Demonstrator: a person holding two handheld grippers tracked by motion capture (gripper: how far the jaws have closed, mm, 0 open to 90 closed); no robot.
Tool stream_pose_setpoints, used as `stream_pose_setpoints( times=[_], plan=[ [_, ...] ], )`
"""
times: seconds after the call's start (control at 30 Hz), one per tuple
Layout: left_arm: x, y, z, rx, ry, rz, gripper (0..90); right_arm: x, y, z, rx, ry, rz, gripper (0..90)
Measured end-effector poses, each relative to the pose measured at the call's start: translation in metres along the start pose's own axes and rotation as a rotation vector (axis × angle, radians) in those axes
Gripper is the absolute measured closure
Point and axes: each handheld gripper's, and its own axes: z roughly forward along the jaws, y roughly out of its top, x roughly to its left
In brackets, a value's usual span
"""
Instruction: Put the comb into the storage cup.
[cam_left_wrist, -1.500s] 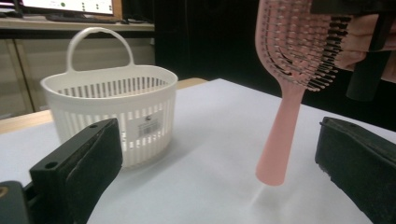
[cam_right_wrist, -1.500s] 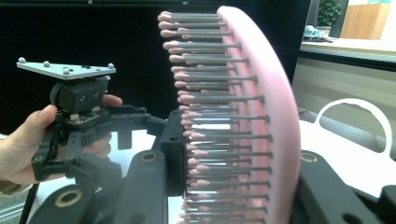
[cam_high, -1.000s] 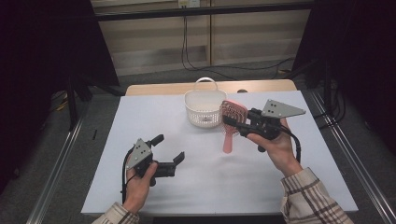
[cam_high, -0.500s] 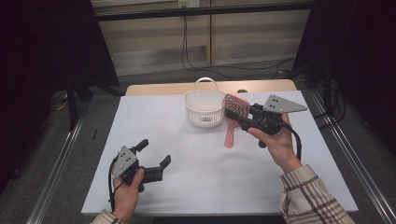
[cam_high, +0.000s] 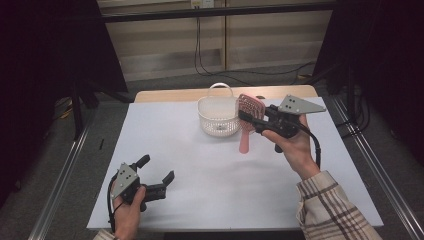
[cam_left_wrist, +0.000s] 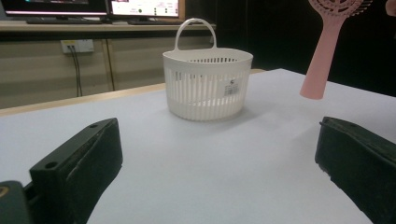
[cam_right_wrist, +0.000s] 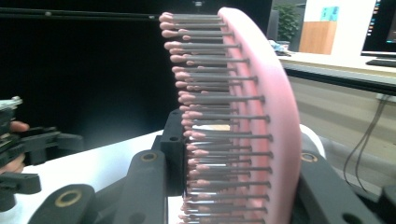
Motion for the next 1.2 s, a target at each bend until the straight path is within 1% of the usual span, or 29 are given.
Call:
stream_pose_setpoints(
  times=[0.1, 0.17, 0.27, 0.3, 0.33, 0.37, 0.4, 0.43, 0.47, 0.53, 0.57, 0.6, 0.63, 0.67, 0.73, 0.8, 0.87, 0.9, 0.93, 0.97, 1.0, 1.03, 1.07, 1.13, 1.2],
  plan=[
    [0.002, -0.001, -0.001, -0.007, -0.005, 0.000, 0.8, -0.004, 0.003, 0.003, -0.003, -0.012, 0.005, 63.1],
    [0.003, -0.002, -0.001, -0.013, 0.015, -0.006, 0.9, -0.007, 0.004, 0.005, -0.008, -0.020, 0.007, 63.0],
    [0.005, -0.004, 0.000, -0.010, 0.028, -0.008, 0.9, -0.011, 0.005, 0.006, -0.009, -0.030, 0.014, 63.0],
    [0.005, -0.004, 0.001, -0.011, 0.026, -0.008, 0.9, -0.012, 0.006, 0.006, -0.014, -0.036, 0.018, 63.0],
    [0.005, -0.005, 0.001, -0.018, 0.022, -0.020, 0.9, -0.013, 0.006, 0.006, -0.015, -0.040, 0.021, 63.0],
    [0.005, -0.005, 0.001, -0.021, 0.010, -0.042, 0.9, -0.015, 0.007, 0.007, -0.022, -0.045, 0.028, 63.0],
    [0.005, -0.005, 0.001, -0.025, 0.011, -0.057, 0.9, -0.016, 0.007, 0.006, -0.027, -0.051, 0.038, 63.0],
    [0.004, -0.005, 0.000, -0.022, 0.032, -0.037, 1.2, -0.017, 0.007, 0.006, -0.035, -0.056, 0.043, 63.0],
    [0.004, -0.004, 0.000, -0.021, 0.041, -0.006, 1.0, -0.018, 0.008, 0.007, -0.035, -0.058, 0.042, 63.0],
    [0.004, -0.003, -0.001, -0.032, 0.042, -0.019, 1.0, -0.019, 0.009, 0.007, -0.037, -0.061, 0.043, 63.0],
    [0.004, -0.003, -0.002, -0.036, 0.049, -0.022, 1.0, -0.019, 0.010, 0.007, -0.035, -0.062, 0.041, 63.0],
    [0.004, -0.003, -0.002, -0.040, 0.061, -0.013, 1.0, -0.019, 0.012, 0.007, -0.035, -0.065, 0.040, 63.0],
    [0.005, -0.003, -0.002, -0.036, 0.062, -0.011, 1.0, -0.020, 0.014, 0.008, -0.038, -0.070, 0.042, 63.0],
    [0.005, -0.004, -0.002, -0.032, 0.062, -0.030, 1.1, -0.020, 0.015, 0.008, -0.040, -0.070, 0.037, 63.0],
    [0.006, -0.004, -0.002, -0.026, 0.069, -0.032, 1.1, -0.022, 0.019, 0.010, -0.043, -0.077, 0.038, 63.0],
    [0.007, -0.005, -0.002, -0.018, 0.059, -0.050, 1.1, -0.023, 0.022, 0.012, -0.046, -0.080, 0.038, 63.0],
    [0.007, -0.005, -0.003, -0.016, 0.077, -0.034, 1.2, -0.024, 0.026, 0.015, -0.049, -0.087, 0.031, 63.0],
    [0.007, -0.005, -0.003, -0.019, 0.077, -0.031, 1.2, -0.025, 0.027, 0.017, -0.045, -0.089, 0.024, 63.0],
    [0.007, -0.004, -0.004, -0.018, 0.064, -0.030, 1.2, -0.027, 0.028, 0.019, -0.047, -0.095, 0.022, 63.0],
    [0.007, -0.004, -0.005, -0.022, 0.062, -0.032, 1.2, -0.029, 0.029, 0.021, -0.048, -0.095, 0.025, 63.0],
    [0.006, -0.004, -0.005, -0.034, 0.061, -0.034, 1.2, -0.030, 0.029, 0.023, -0.047, -0.096, 0.027, 63.0],
    [0.006, -0.003, -0.006, -0.031, 0.072, -0.010, 1.2, -0.031, 0.031, 0.025, -0.047, -0.101, 0.025, 63.0],
    [0.005, -0.003, -0.007, -0.034, 0.077, -0.003, 1.2, -0.032, 0.032, 0.026, -0.048, -0.102, 0.024, 63.0],
    [0.006, -0.002, -0.007, -0.029, 0.071, 0.002, 1.2, -0.032, 0.036, 0.029, -0.058, -0.105, 0.022, 63.0],
    [0.007, -0.002, -0.008, -0.031, 0.075, -0.001, 1.1, -0.031, 0.042, 0.031, -0.065, -0.114, 0.019, 63.0]
  ],
)
